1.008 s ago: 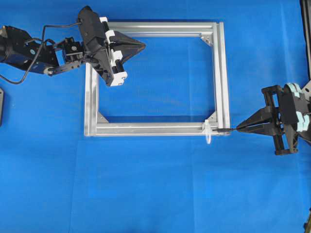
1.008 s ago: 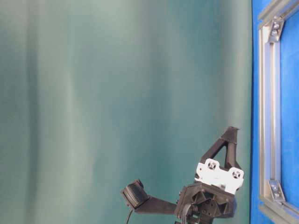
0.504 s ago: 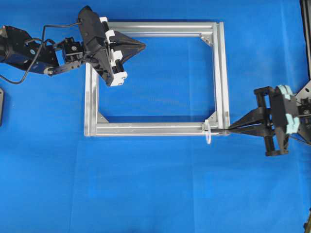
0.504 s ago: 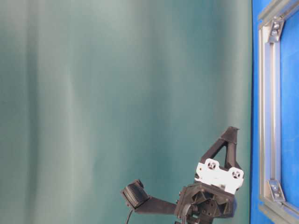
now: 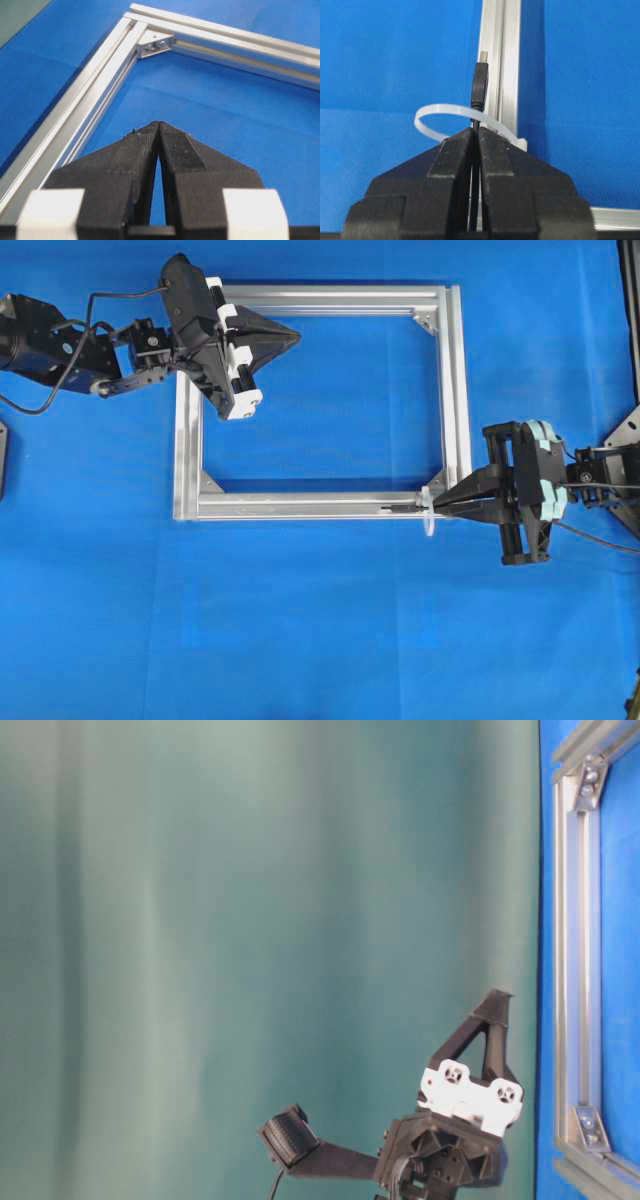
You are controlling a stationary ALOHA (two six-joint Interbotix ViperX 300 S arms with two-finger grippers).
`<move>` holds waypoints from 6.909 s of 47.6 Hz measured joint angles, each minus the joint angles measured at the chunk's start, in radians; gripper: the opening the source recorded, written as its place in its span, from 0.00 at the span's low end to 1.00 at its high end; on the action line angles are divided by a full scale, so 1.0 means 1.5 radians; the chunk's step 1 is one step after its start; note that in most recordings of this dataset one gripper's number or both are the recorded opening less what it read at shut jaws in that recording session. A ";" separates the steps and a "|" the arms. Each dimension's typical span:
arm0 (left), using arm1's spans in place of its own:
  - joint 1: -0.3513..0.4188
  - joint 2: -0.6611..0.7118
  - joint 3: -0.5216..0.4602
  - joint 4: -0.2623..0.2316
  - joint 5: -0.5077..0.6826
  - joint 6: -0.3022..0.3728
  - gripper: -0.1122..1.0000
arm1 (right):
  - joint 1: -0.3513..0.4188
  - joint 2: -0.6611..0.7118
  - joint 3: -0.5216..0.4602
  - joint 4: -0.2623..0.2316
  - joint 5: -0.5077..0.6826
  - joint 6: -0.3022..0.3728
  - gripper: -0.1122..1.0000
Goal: Insert the wire through the string loop located on the right side.
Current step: 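Move the left gripper across the frame toward the protruding plug, then grasp the plug end with the left gripper beyond the loop, then open the right gripper and pull the cable left with the left gripper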
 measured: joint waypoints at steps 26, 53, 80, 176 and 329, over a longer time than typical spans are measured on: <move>-0.093 0.000 0.000 0.000 0.001 -0.005 0.10 | 0.000 0.000 0.000 0.001 -0.001 0.000 0.07; -0.281 0.000 -0.005 0.000 0.049 -0.005 0.10 | 0.000 0.000 0.000 0.000 0.000 0.000 0.07; -0.263 0.060 -0.144 0.000 0.141 -0.005 0.10 | -0.001 0.000 0.000 0.000 0.000 0.000 0.07; -0.244 0.214 -0.324 0.000 0.231 -0.005 0.91 | -0.001 0.000 0.000 0.000 0.001 0.000 0.07; -0.277 -0.100 0.127 0.000 0.086 -0.005 0.17 | -0.001 0.000 -0.011 0.003 0.051 0.005 0.95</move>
